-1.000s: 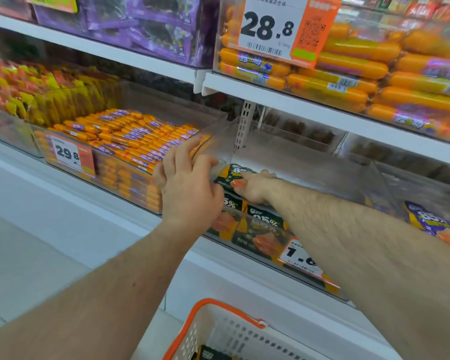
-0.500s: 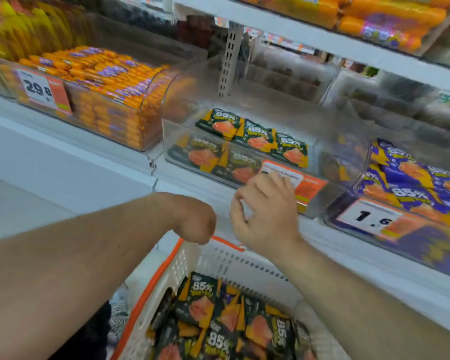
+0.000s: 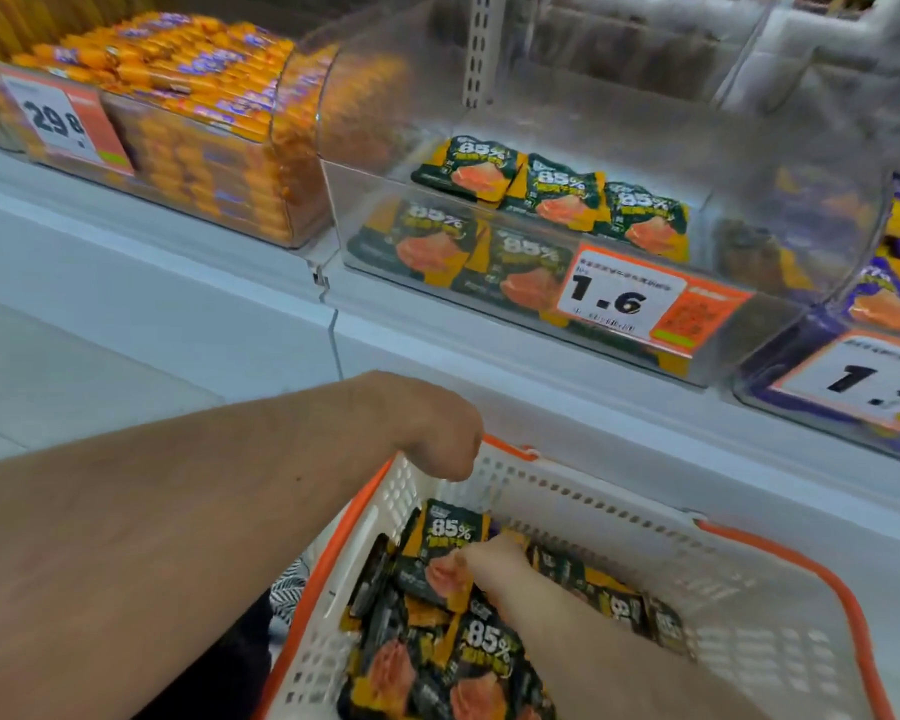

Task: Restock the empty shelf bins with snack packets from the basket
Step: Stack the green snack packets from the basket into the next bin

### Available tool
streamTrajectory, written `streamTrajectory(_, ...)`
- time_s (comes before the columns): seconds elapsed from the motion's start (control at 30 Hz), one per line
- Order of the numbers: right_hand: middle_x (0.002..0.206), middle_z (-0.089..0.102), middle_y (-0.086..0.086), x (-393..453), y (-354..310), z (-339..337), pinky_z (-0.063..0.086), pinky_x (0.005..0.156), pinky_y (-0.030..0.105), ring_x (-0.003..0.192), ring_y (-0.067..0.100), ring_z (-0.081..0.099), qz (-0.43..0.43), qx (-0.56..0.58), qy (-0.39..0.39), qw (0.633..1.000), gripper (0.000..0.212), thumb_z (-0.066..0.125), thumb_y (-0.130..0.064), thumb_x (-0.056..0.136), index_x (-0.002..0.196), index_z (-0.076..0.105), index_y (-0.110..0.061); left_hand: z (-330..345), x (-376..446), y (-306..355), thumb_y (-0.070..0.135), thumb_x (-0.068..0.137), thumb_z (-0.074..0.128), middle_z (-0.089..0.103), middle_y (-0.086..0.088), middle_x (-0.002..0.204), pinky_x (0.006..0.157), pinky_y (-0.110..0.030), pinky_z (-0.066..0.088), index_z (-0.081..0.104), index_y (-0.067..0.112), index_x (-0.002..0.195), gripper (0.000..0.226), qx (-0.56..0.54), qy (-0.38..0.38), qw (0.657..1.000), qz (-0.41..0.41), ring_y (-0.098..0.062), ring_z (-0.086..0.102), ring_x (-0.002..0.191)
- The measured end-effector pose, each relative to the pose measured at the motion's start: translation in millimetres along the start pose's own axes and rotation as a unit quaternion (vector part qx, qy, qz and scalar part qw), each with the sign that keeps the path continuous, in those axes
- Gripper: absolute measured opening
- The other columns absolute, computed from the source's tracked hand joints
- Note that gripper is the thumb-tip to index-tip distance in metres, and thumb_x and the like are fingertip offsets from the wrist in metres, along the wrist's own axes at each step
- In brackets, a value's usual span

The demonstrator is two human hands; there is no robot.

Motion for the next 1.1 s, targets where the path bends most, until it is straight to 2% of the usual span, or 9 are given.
streamTrajectory(0.13, 0.089, 0.06, -0.002, -1.2, -5.6, 9.2, 0.051, 0.072, 0.025, 0.092, 0.013, 0.064, 0.024, -0.1, 0.074, 0.992, 0.035, 0.073, -0.039, 0.084, 0.093, 0.056, -0.009, -4.1, 0.8, -5.3, 0.022, 0.099, 0.042, 0.055, -0.004, 0.136, 0.103, -0.039, 0.044, 0.055, 0.013, 0.133, 0.038, -0.013, 0.009, 1.0, -0.008, -0.022, 0.053, 0.121)
streamTrajectory(0.23, 0.074, 0.052, 0.001, -2.2, -5.1, 12.3, 0.047, 0.066, 0.025, 0.076, 0.014, 0.055, 0.016, -0.052, 0.052, 0.997, 0.024, 0.069, -0.022, 0.088, 0.084, 0.05, -0.008, -7.3, 1.0, -5.5, 0.021, 0.098, 0.042, 0.056, -0.005, 0.134, 0.103, -0.04, 0.045, 0.057, 0.011, 0.13, 0.037, -0.013, 0.006, 1.0, -0.008, -0.023, 0.054, 0.121)
streamTrajectory(0.4, 0.084, 0.053, 0.0, -30.4, -10.5, -10.5, 0.052, 0.071, 0.035, 0.076, 0.017, 0.057, -0.115, -0.061, 0.117, 0.985, 0.021, 0.058, -0.01, 0.089, 0.099, 0.043, -0.02, -17.6, -2.4, -2.7, 0.019, 0.097, 0.043, 0.058, -0.005, 0.125, 0.097, -0.036, 0.046, 0.058, 0.01, 0.131, 0.038, -0.02, 0.027, 0.999, 0.001, -0.023, 0.055, 0.112)
streamTrajectory(0.6, 0.081, 0.051, -0.001, -86.2, -45.8, -54.1, 0.04, 0.059, 0.019, 0.067, 0.013, 0.047, -0.283, -0.089, 0.081, 0.952, 0.021, 0.041, -0.005, 0.097, 0.089, 0.041, -0.025, -36.8, -15.9, -9.3, 0.028, 0.092, 0.051, 0.046, -0.008, 0.102, 0.075, -0.034, 0.035, 0.049, 0.011, 0.099, 0.018, -0.022, 0.078, 0.997, -0.006, -0.021, 0.04, 0.087)
streamTrajectory(0.67, 0.084, 0.058, -0.001, -110.2, -60.4, -69.6, 0.049, 0.066, 0.014, 0.07, 0.012, 0.055, -0.326, -0.077, 0.098, 0.937, 0.024, 0.043, -0.006, 0.098, 0.086, 0.043, -0.028, -45.4, -31.1, -10.1, 0.038, 0.091, 0.057, 0.05, -0.006, 0.113, 0.081, -0.034, 0.039, 0.053, 0.011, 0.12, 0.04, -0.031, 0.07, 0.997, -0.012, -0.024, 0.048, 0.097)
streamTrajectory(0.73, 0.089, 0.065, 0.007, -135.5, -73.1, -80.3, 0.059, 0.074, 0.037, 0.073, 0.023, 0.067, -0.357, -0.051, 0.089, 0.928, 0.027, 0.044, -0.009, 0.098, 0.086, 0.046, -0.033, -53.2, -49.7, -11.7, 0.043, 0.09, 0.061, 0.051, -0.002, 0.132, 0.088, -0.032, 0.041, 0.046, 0.018, 0.138, 0.056, -0.052, 0.061, 0.996, -0.034, -0.022, 0.051, 0.114)
streamTrajectory(0.83, 0.076, 0.063, 0.01, -175.1, -91.0, -91.6, 0.059, 0.054, 0.032, 0.052, 0.02, 0.063, -0.406, 0.018, 0.046, 0.913, 0.025, 0.037, 0.0, 0.102, 0.091, 0.044, -0.021, -57.2, -64.8, -21.3, 0.038, 0.087, 0.069, 0.064, -0.002, 0.103, 0.073, -0.029, 0.05, 0.056, 0.02, 0.12, 0.04, -0.126, 0.049, 0.99, -0.025, -0.016, 0.061, 0.083)
streamTrajectory(1.0, 0.09, 0.064, 0.022, -225.7, -117.8, -108.1, 0.057, 0.057, 0.032, 0.059, 0.025, 0.063, -0.494, 0.04, 0.079, 0.865, 0.027, 0.043, 0.0, 0.1, 0.099, 0.043, -0.027, -74.7, -93.3, -37.2, 0.013, 0.088, 0.068, 0.062, -0.004, 0.087, 0.057, -0.026, 0.052, 0.064, 0.002, 0.098, 0.016, -0.255, 0.176, 0.95, 0.028, -0.021, 0.06, 0.078)
streamTrajectory(1.1, 0.085, 0.061, 0.002, -244.6, -125.3, -119.1, 0.053, 0.067, 0.027, 0.072, 0.012, 0.061, -0.561, 0.038, 0.149, 0.814, 0.034, 0.056, 0.001, 0.094, 0.094, 0.044, -0.031, -82.5, -106.0, -51.6, 0.011, 0.087, 0.07, 0.067, -0.005, 0.104, 0.052, -0.022, 0.049, 0.064, 0.018, 0.084, 0.009, -0.373, 0.278, 0.884, 0.052, -0.019, 0.062, 0.089)
Point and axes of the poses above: each hand's wrist, its own x-axis towards the middle knuckle, its own z-axis out of the palm, y = z × x, the point moved 3 cm from there along x, towards the middle knuckle
